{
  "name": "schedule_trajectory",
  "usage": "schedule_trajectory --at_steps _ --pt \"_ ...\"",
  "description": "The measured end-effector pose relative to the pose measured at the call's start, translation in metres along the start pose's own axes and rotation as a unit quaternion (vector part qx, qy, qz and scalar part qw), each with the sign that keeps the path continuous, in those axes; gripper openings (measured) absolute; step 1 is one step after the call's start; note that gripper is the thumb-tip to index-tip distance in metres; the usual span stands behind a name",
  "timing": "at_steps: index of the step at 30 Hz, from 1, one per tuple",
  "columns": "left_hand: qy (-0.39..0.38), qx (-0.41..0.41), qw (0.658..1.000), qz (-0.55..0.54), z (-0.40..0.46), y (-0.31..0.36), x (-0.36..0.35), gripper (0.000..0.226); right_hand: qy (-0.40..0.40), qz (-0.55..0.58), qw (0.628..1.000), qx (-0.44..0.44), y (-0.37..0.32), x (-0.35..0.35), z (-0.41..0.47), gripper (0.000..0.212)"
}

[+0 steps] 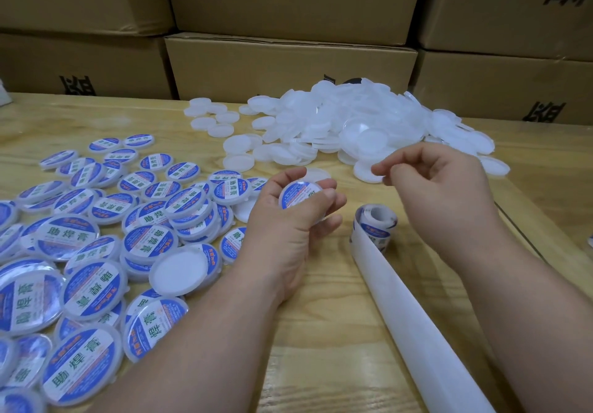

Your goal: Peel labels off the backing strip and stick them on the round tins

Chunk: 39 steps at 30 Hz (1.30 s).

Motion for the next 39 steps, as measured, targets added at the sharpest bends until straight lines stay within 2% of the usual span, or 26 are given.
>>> schedule_trajectory --at_steps 5,9,13,16,18,20,24,29,32,34,39 --pt "0.019 -0.001 0.998 0.064 -0.002 0.004 -0.001 0.013 0.064 0.012 0.996 -0.054 0.037 0.016 0.003 0.02" --pt "0.048 -0.005 0.995 0.084 -0.001 0.003 0.003 0.031 0.06 0.012 0.994 -0.091 0.062 0.012 0.0 0.019" --pt "0.066 -0.045 0.994 0.074 -0.001 0.005 0.002 0.016 0.051 0.01 0.992 -0.112 0.078 0.009 -0.001 0.02" --pt "0.077 -0.043 0.995 0.055 0.0 0.004 0.006 0.057 0.053 0.012 0.992 -0.117 0.084 0.009 0.0 0.02" --pt "0.103 -0.045 0.993 0.027 -0.001 0.006 0.009 0.073 0.051 0.01 0.992 -0.116 0.086 0.008 0.0 0.019" --pt "0.136 -0.065 0.989 0.001 -0.003 0.011 0.013 0.076 0.047 0.006 0.992 -0.114 0.086 0.008 0.001 0.019" --pt "0.173 -0.101 0.98 -0.01 -0.007 0.018 0.022 0.064 0.041 0.001 0.993 -0.113 0.086 0.006 0.001 0.019" --pt "0.143 -0.109 0.979 0.094 -0.01 0.021 0.016 0.058 0.026 -0.009 0.994 -0.106 0.085 0.002 0.001 0.02" --pt "0.109 -0.124 0.974 0.154 -0.012 0.019 0.003 0.034 0.025 -0.006 0.994 -0.104 0.085 0.002 0.001 0.02" --pt "0.099 -0.152 0.961 0.211 -0.016 0.019 -0.005 0.027 0.024 -0.005 0.994 -0.104 0.086 0.002 0.001 0.02" --pt "0.109 -0.126 0.9 0.403 -0.005 0.008 -0.012 0.042 0.024 -0.003 0.994 -0.103 0.087 0.001 0.002 0.02"
Point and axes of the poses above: each hand's wrist, its own z-axis towards the middle knuckle, its own x-axis out of the back of the hand, y = z × x, the point moved 9 cm from there along z, towards the middle knuckle, and after that the axes turned 4 degrees about x, right-handed, at the moved point
